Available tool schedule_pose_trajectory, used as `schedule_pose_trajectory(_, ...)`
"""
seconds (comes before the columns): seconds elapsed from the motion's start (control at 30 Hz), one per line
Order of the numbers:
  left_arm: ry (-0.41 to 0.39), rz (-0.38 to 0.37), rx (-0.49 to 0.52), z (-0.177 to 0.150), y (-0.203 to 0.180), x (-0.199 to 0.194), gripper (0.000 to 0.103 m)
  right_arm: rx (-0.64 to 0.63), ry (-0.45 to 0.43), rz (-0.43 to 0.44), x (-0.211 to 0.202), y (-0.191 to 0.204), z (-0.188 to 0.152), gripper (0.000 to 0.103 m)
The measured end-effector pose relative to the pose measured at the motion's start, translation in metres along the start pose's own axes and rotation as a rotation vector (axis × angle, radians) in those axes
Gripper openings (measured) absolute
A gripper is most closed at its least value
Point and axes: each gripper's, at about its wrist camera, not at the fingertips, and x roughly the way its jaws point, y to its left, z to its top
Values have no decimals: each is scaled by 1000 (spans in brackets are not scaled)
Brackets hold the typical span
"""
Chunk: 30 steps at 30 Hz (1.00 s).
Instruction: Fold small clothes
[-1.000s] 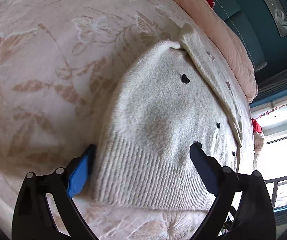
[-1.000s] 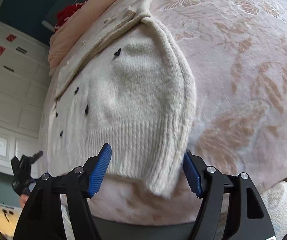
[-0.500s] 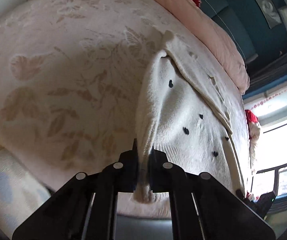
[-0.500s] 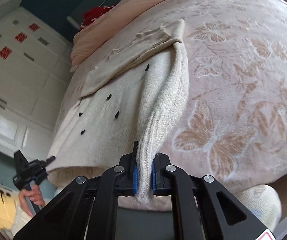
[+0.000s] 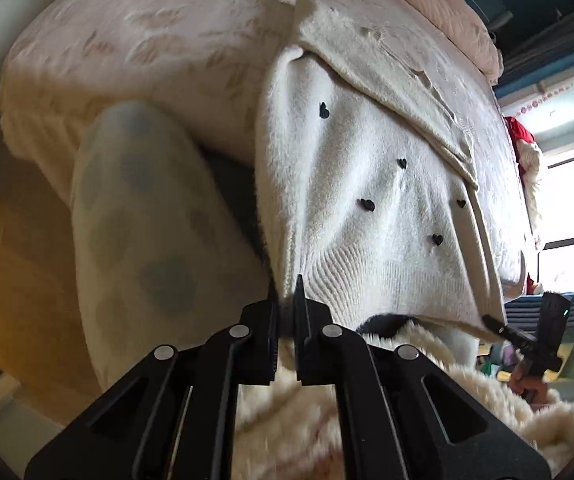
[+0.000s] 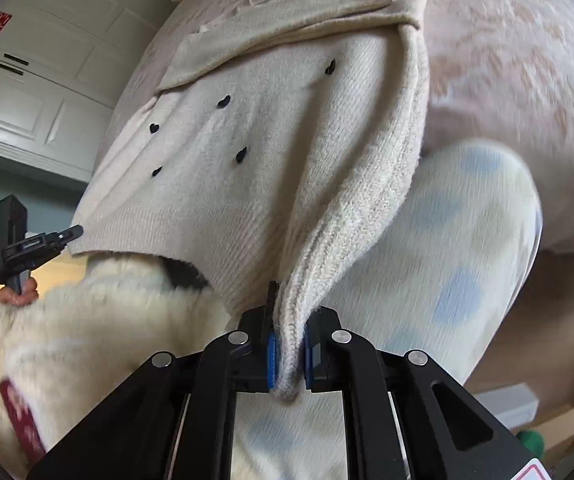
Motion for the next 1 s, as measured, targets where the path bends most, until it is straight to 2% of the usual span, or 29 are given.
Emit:
schedule_pose_trajectory(0.1,-16,-28,-8,-6,-5,-17,4,-14,1,33,-9,7,-18,9)
schedule_pose_trajectory(0.17,-65,-70,-13,12,-14,-27,4,-31,-65,43,-24,11,-6,9)
schedule_pose_trajectory(0.23,-160,-124,7,49,-31,-38,4,-18,-163,66,-43,6,25,9)
schedule_pose_trajectory(0.33,-295,-159,68,114,-61,-41,4,42,-340,94,-72,-14,87,9)
schedule_pose_trajectory(0.4,-379,-147,105,148,-81,-34,5,105,-438,122,-78,-37,132,9)
schedule_pose_trajectory(0.47,-444,-120,114,192,-94,-13,5,187,-489,155,-72,-54,176,9)
schedule_pose_trajectory(0.53,-435,-85,79,244,-103,25,5,283,-518,167,-55,-80,222,9)
schedule_pose_trajectory(0.6,-399,-62,38,280,-105,64,5,332,-504,167,-32,-95,261,10)
schedule_pose_trajectory(0.67,-399,-35,-7,307,-105,101,6,363,-492,103,-7,-104,296,16)
schedule_pose_trajectory(0.77,-363,31,-25,328,-101,140,10,417,-487,82,20,-110,315,21)
schedule_pose_trajectory(0.8,-344,34,-39,332,-97,147,12,438,-502,98,22,-112,317,23)
schedule_pose_trajectory(0.87,-321,8,-75,333,-87,150,18,454,-543,123,16,-116,314,38)
schedule_pose_trajectory(0.9,-338,-15,-77,329,-83,143,27,448,-567,126,10,-115,311,42)
schedule_pose_trajectory(0.93,-355,-21,-70,326,-81,138,45,437,-598,112,2,-112,304,56)
schedule_pose_trajectory(0.97,-389,-14,-43,321,-79,129,55,426,-628,85,-5,-110,297,69)
schedule_pose_trajectory(1.0,-414,5,-15,318,-78,122,68,410,-670,51,-14,-107,287,72)
